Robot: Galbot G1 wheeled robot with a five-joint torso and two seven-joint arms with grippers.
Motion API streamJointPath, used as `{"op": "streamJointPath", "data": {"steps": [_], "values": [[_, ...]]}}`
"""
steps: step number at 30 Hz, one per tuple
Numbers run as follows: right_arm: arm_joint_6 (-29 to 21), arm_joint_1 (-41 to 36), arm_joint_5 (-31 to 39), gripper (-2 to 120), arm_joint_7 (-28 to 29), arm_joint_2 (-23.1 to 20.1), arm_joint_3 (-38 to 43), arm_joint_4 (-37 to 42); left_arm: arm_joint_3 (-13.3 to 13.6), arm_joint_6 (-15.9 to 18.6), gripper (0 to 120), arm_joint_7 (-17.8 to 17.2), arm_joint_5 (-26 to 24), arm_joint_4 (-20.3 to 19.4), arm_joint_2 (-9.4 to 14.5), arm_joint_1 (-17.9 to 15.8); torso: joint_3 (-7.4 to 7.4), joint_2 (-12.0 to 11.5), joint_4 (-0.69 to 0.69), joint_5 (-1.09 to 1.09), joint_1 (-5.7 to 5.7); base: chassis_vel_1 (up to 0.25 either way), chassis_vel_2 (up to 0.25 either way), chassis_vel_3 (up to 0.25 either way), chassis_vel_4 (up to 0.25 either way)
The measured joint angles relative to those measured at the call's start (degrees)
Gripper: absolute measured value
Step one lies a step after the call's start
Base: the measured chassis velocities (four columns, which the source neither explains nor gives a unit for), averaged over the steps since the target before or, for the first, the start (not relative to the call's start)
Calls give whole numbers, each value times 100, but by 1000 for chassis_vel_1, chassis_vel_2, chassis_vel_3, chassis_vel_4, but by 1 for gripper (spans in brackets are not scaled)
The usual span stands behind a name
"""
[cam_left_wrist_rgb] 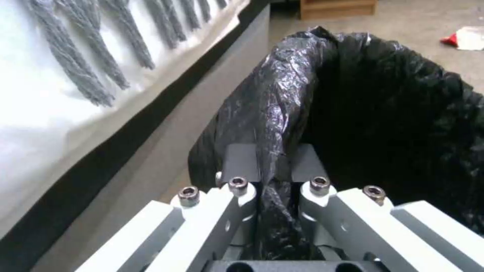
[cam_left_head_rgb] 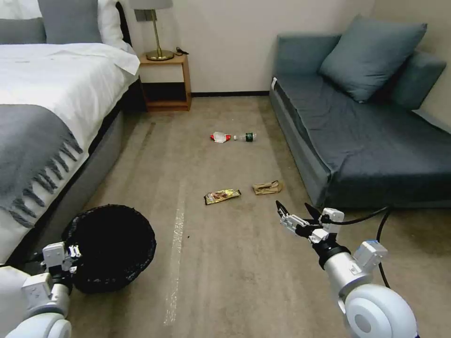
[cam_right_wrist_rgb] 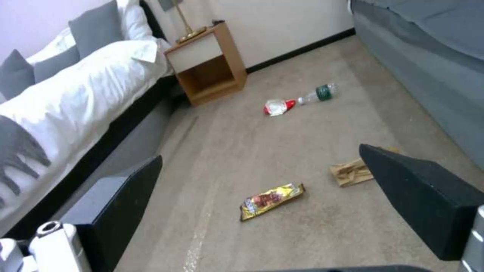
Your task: Pick up the trash bin, then pick up the garbage on the floor and place it into the trash bin.
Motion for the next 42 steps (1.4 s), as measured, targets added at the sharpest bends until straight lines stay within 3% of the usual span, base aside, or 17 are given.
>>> {"op": "streamJointPath", "data": {"steps": [28,42], "values": [[98,-172,-267,100,-110,102,-49,30,44,-186,6,88,56,127,-16,48,0,0,0,0,0,-47,44,45,-43],[121,-54,-384,100,-161,159,-83,-220,81,-219,6,149,39,381,36,-95,0,0,0,0,0,-74,76,75,-70]]}}
